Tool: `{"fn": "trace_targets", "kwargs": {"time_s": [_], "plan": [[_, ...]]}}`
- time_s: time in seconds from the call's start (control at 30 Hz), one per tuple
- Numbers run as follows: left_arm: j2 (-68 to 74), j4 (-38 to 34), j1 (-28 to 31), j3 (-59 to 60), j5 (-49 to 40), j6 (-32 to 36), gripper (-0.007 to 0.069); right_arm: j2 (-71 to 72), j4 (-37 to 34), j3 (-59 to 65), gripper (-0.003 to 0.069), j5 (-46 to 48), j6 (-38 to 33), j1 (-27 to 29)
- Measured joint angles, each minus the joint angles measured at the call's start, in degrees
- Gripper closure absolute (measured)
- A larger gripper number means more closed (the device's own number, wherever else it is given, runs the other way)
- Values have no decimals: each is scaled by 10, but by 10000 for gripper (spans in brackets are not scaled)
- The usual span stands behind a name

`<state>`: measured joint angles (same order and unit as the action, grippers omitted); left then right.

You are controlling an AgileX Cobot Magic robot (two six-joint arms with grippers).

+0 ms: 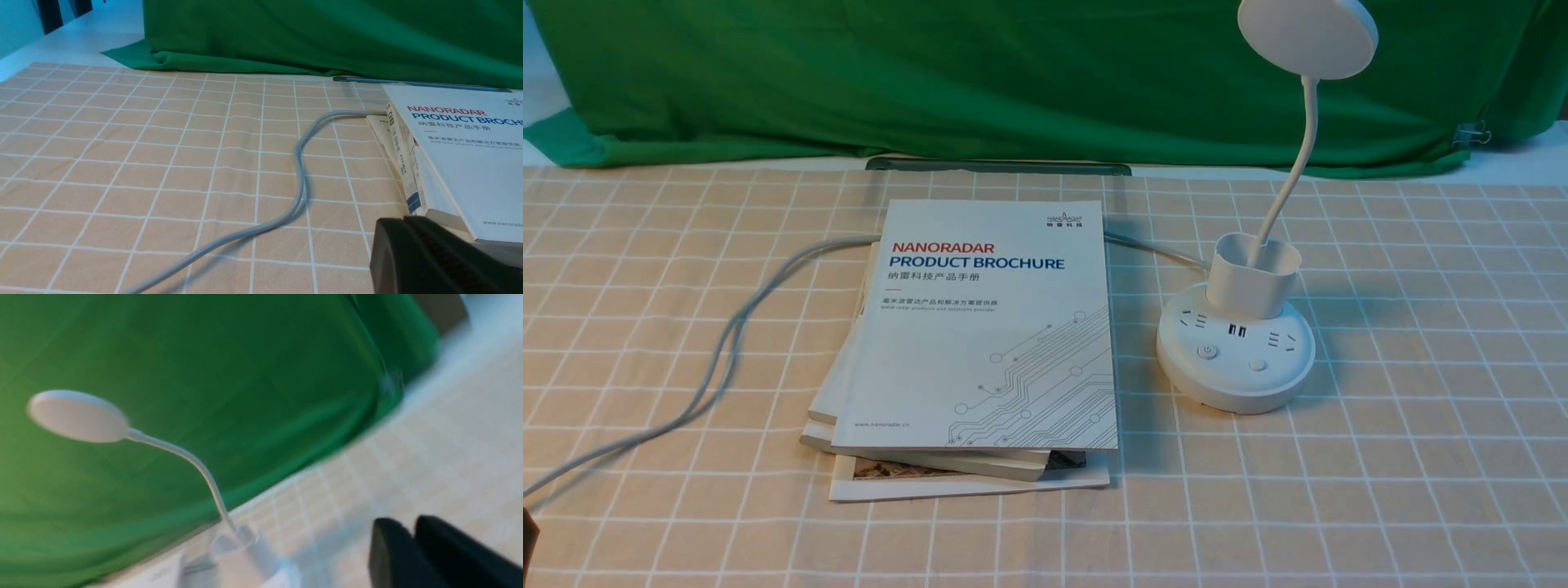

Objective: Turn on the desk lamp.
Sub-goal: Use the right arm to press the button switch on the lamp holder

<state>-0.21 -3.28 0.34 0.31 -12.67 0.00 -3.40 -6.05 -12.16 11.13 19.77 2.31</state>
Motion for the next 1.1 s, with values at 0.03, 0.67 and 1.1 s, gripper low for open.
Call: {"fn": "trace_targets", "kwargs": {"time_s": [0.03,0.67,1.1], "plan": [[0,0,0,0,0,0,603,-23,0,-36,613,18,-56,0],[0,2,0,0,0,0,603,-584,12,-470,631,439,-390,-194],[0,2,0,0,0,0,603,-868,13,-563,631,402,-374,-218]]}}
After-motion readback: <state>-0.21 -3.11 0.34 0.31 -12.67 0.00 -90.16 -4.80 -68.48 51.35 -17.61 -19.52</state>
